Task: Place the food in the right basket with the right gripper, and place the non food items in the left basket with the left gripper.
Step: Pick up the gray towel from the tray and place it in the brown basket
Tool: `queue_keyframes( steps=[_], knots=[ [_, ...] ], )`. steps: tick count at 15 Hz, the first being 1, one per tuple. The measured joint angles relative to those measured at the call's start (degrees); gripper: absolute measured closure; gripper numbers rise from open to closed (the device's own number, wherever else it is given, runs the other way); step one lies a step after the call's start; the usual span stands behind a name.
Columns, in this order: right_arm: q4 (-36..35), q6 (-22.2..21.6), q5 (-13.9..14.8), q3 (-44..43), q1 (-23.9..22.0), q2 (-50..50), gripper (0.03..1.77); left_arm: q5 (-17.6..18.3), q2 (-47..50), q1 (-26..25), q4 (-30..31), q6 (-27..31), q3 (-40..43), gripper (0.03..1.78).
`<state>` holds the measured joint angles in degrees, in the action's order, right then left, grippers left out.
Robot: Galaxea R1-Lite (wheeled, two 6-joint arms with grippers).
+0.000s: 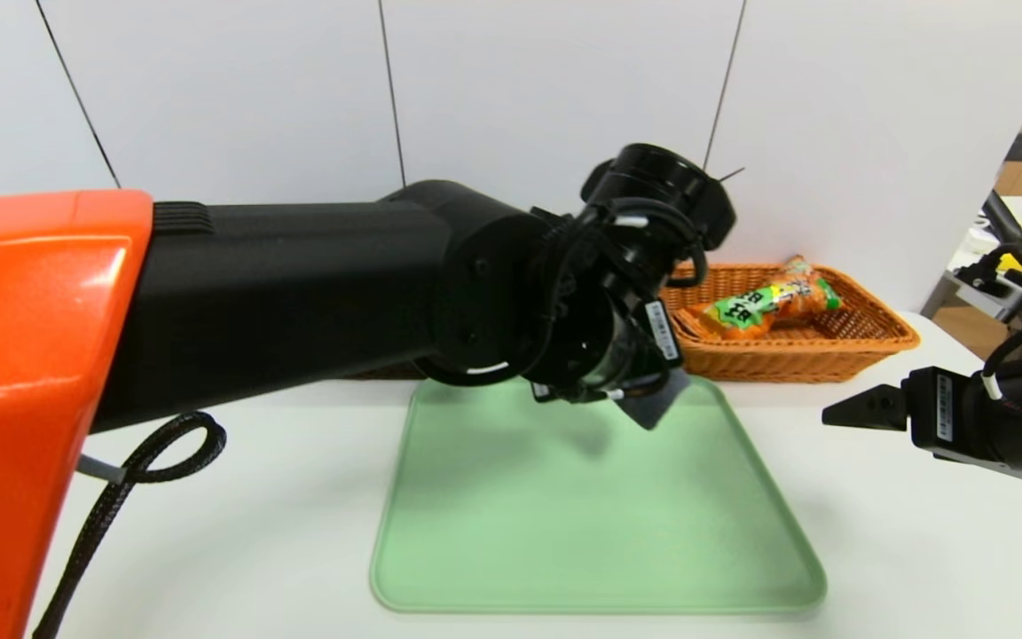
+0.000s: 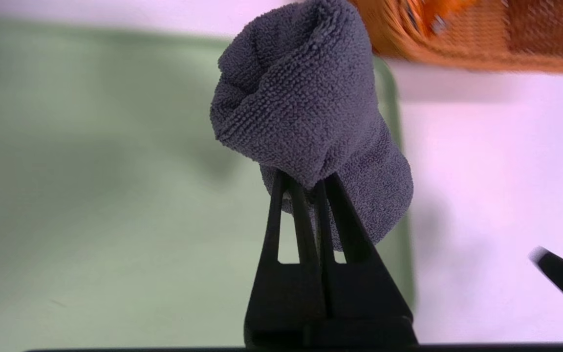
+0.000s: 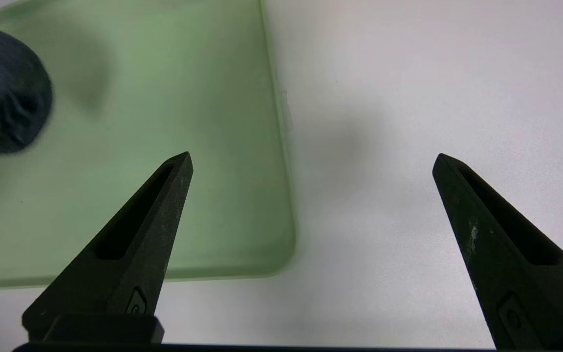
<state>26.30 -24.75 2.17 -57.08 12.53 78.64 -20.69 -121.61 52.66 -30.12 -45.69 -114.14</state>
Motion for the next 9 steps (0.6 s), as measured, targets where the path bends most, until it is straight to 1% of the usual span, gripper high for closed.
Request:
queue_keyframes(
  steps=[1, 3, 4, 6, 7, 9],
  knots=[
    [0.0, 0.05, 0.04, -0.26, 0.0, 0.0, 0.1, -0.95, 0.37, -1.95, 0.02, 4.44, 0.13, 1.75],
    [-0.04, 0.57, 0.06, -0.8, 0.13, 0.07, 0.1, -1.61, 1.11, -5.69, 0.06, 12.01, 0.37, 1.75],
    [-0.04, 0.91, 0.11, -1.08, 0.23, 0.11, 0.1, -2.21, 1.41, -7.7, 0.17, 14.99, 0.55, 1.75],
    [-0.04, 1.88, 0.09, -1.66, 0.44, 0.16, 0.1, -4.61, 1.85, -11.81, 1.82, 20.68, 0.83, 1.75],
    [-0.01, 2.89, 0.15, -1.94, 0.67, 0.1, 0.1, -5.08, 2.12, -13.2, 3.15, 23.09, 0.89, 1.75],
    [0.0, 6.36, 0.59, -2.29, 1.38, -0.12, 0.1, -5.17, 3.08, -15.04, 4.99, 28.28, 0.91, 1.75]
  ],
)
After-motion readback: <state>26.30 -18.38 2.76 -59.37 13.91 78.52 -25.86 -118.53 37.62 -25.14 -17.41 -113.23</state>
